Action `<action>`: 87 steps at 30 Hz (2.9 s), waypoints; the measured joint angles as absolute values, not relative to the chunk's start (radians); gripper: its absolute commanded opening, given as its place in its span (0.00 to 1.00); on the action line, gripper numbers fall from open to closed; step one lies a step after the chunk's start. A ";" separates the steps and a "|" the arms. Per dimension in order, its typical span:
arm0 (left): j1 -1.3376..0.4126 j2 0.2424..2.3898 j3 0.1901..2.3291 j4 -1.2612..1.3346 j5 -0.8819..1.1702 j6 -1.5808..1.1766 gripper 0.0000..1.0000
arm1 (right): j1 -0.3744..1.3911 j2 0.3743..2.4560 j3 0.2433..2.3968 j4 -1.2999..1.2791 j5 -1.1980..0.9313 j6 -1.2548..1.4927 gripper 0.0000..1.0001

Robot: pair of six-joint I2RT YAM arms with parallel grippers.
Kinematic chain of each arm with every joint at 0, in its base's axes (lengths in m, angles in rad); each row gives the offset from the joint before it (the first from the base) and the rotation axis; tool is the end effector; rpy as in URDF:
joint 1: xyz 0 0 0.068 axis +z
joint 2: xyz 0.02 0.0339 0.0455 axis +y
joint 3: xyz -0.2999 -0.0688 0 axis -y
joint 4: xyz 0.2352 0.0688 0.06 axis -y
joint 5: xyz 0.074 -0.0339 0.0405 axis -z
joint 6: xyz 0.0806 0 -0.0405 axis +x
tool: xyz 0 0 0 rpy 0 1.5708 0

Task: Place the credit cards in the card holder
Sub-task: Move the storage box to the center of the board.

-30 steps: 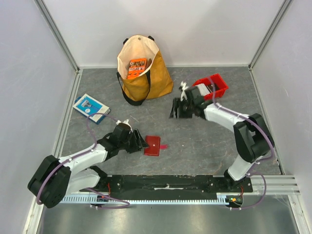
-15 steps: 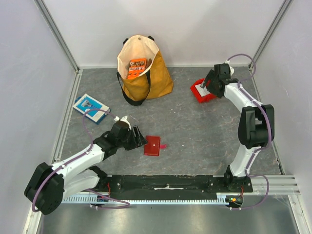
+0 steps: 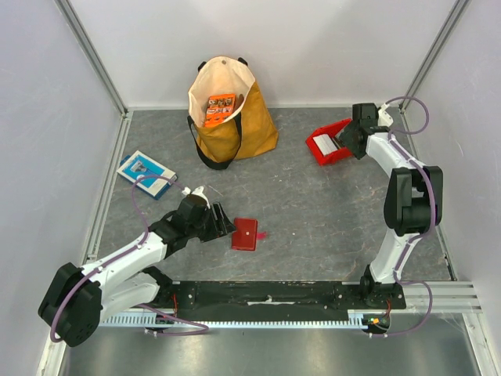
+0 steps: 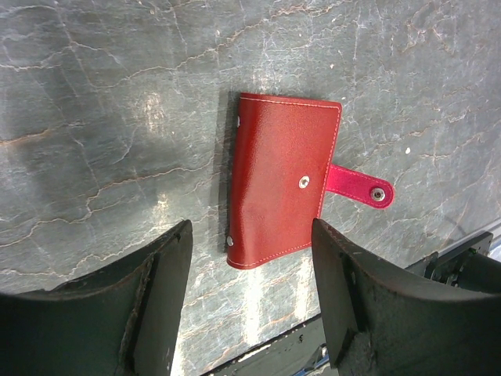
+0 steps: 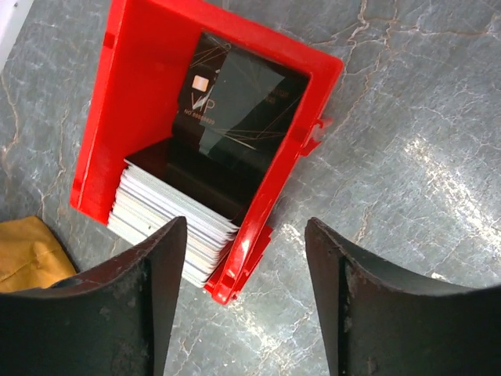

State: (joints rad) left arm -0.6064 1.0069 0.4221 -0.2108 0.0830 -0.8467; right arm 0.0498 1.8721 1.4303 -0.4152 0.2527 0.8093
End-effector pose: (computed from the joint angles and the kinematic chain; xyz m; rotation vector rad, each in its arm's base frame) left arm 0.1580 -0.1177 0.1769 -0.2586 2.4968 -0.7585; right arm 0.4473 0.0021 0.2386 0.9916 2.1790 0.0952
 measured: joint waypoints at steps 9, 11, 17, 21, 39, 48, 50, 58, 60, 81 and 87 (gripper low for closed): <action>-0.606 1.005 0.422 -0.212 0.083 -0.847 0.68 | 0.036 1.913 1.430 -0.402 0.254 0.844 0.53; -0.606 1.001 0.422 -0.212 0.083 -0.847 0.68 | 0.036 1.914 1.428 -0.399 0.249 0.846 0.50; -0.606 0.996 0.422 -0.212 0.083 -0.847 0.68 | 0.035 1.914 1.393 -0.364 0.239 0.846 0.44; -0.606 0.996 0.422 -0.212 0.083 -0.847 0.68 | 0.035 1.913 1.367 -0.336 0.231 0.851 0.40; -0.606 0.996 0.422 -0.212 0.083 -0.847 0.68 | 0.031 1.773 1.165 -0.259 0.166 0.860 0.28; -0.606 0.996 0.422 -0.212 0.083 -0.847 0.69 | 0.037 1.600 0.971 -0.251 0.125 0.864 0.25; -0.606 0.996 0.422 -0.212 0.083 -0.847 0.72 | 0.045 1.556 0.927 -0.252 0.118 0.868 0.24; -0.606 0.996 0.433 -0.213 0.083 -0.847 0.75 | 0.143 1.391 0.781 -0.280 0.109 0.913 0.24; -0.606 0.996 0.433 -0.216 0.084 -0.847 0.75 | 0.176 1.355 0.752 -0.287 0.112 0.935 0.24; -0.606 0.942 0.431 -0.252 0.128 -0.824 0.80 | 0.502 1.180 0.612 -0.316 0.278 1.217 0.54; -0.606 0.941 0.431 -0.248 0.157 -0.810 0.83 | 0.508 1.120 0.622 -0.377 0.289 1.086 0.73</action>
